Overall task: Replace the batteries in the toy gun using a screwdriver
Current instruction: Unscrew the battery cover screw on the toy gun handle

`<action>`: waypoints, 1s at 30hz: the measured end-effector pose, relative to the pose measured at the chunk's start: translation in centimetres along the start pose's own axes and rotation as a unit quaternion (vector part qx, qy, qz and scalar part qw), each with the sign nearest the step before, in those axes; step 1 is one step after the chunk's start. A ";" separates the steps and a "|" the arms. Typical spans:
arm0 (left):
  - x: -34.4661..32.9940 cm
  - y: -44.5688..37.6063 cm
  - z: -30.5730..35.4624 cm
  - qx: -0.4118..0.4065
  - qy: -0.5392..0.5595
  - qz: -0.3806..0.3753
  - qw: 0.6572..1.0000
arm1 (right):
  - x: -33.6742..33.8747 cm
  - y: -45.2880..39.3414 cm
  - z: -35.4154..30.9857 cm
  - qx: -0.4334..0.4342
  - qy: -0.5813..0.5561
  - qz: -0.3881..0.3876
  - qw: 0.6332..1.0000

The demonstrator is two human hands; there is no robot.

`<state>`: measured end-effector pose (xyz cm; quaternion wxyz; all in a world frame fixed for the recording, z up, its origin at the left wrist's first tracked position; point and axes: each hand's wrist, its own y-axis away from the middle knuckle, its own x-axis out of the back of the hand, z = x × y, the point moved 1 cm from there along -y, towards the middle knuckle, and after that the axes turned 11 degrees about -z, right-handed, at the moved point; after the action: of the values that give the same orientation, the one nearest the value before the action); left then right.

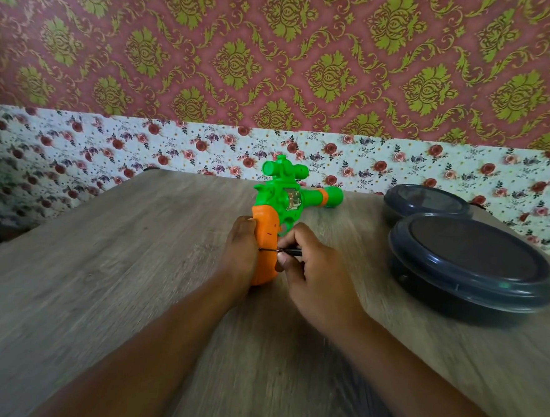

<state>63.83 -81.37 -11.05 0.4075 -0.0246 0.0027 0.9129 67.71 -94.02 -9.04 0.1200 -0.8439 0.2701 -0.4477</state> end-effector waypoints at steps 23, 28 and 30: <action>-0.5 1.1 1.1 0.023 -0.013 0.023 0.999 | 0.3 0.0 0.1 0.000 0.047 0.003 0.999; -0.3 0.3 -0.1 0.030 -0.018 0.028 0.999 | 0.5 0.1 0.1 -0.022 0.152 0.008 0.988; -0.3 0.7 0.3 0.028 -0.009 0.020 0.999 | 0.6 0.1 -0.1 -0.009 0.152 0.013 0.988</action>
<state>63.55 -82.05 -10.71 0.3900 -0.0054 0.0250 0.9205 67.89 -94.41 -8.64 0.0763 -0.7636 0.3003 -0.5665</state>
